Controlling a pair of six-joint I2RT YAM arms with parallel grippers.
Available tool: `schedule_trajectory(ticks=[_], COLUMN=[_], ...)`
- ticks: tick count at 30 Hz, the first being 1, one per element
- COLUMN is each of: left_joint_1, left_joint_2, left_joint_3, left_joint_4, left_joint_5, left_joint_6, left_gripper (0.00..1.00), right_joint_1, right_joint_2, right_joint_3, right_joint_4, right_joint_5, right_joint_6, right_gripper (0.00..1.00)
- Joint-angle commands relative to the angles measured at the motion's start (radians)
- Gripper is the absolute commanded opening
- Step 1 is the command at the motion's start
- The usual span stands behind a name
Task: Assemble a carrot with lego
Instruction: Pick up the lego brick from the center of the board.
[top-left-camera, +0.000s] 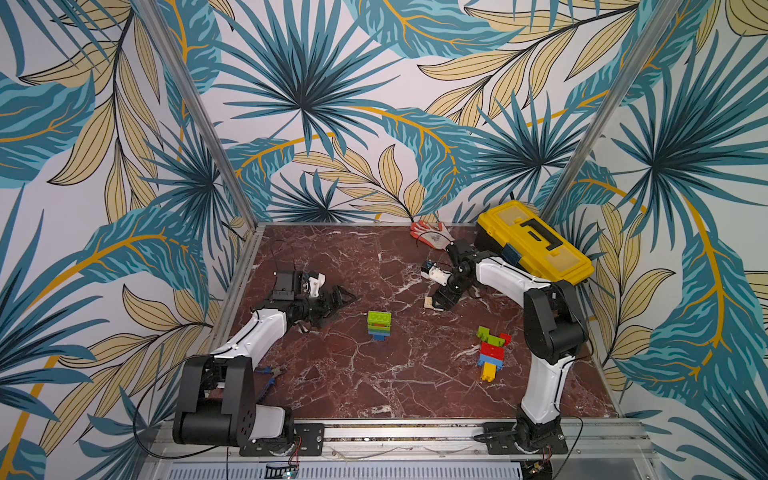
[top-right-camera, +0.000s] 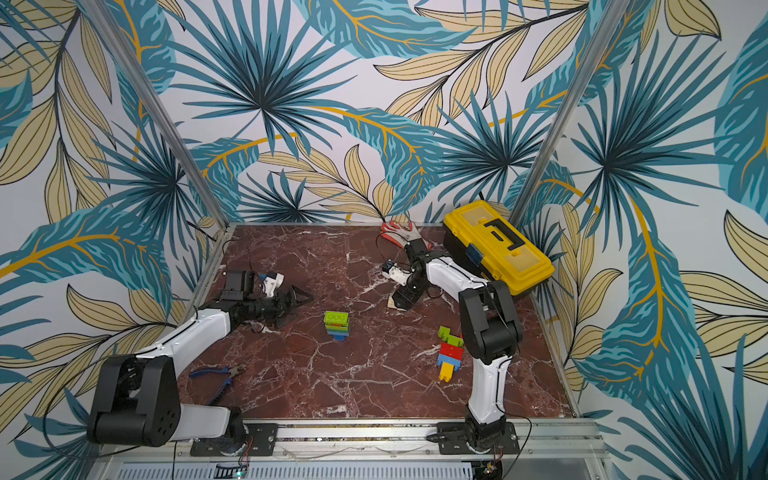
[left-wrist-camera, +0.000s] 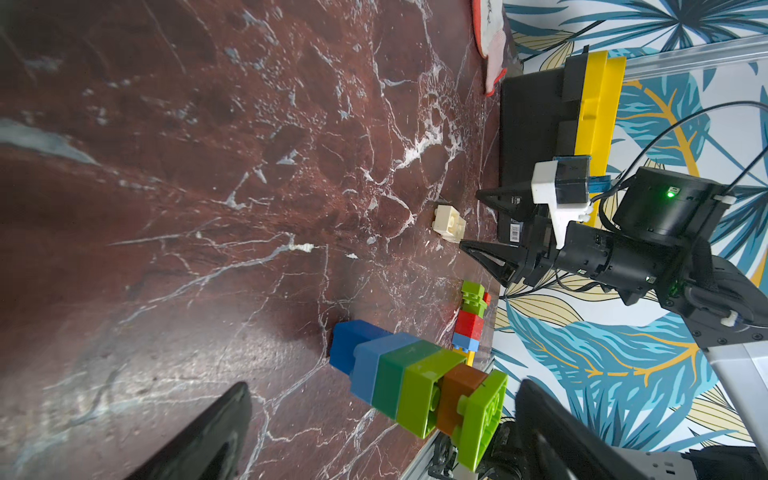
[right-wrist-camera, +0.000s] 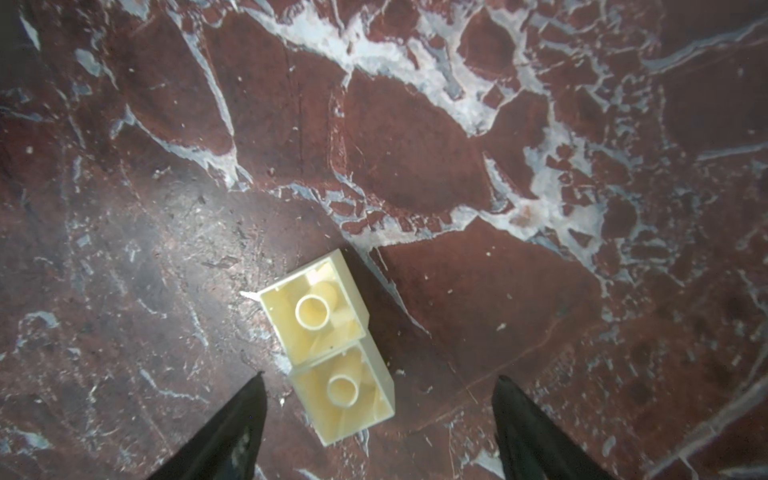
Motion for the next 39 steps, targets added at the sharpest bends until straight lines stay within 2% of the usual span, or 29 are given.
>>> schedule_trajectory(ticks=[1, 12, 18, 27, 39], left_joint_1=[0.014, 0.022, 0.027, 0.034, 0.038], left_joint_2=[0.011, 0.019, 0.024, 0.030, 0.034], left_joint_3=[0.013, 0.014, 0.014, 0.009, 0.003], left_joint_4=[-0.015, -0.011, -0.009, -0.002, 0.007], left_joint_5=[-0.004, -0.001, 0.002, 0.005, 0.010], left_joint_6=[0.020, 0.017, 0.017, 0.014, 0.011], left_gripper=[0.99, 0.99, 0.99, 0.99, 0.99], right_joint_1=[-0.004, -0.013, -0.016, -0.015, 0.013], right_joint_2=[0.009, 0.027, 0.041, 0.079, 0.109], right_joint_3=[0.002, -0.022, -0.039, 0.000, 0.033], right_joint_4=[-0.038, -0.091, -0.072, -0.101, -0.113], right_joint_5=[-0.029, -0.013, -0.014, -0.021, 0.014], right_joint_6=[-0.030, -0.079, -0.094, -0.103, -0.112], right_gripper=[0.83, 0.70, 0.68, 0.57, 0.51])
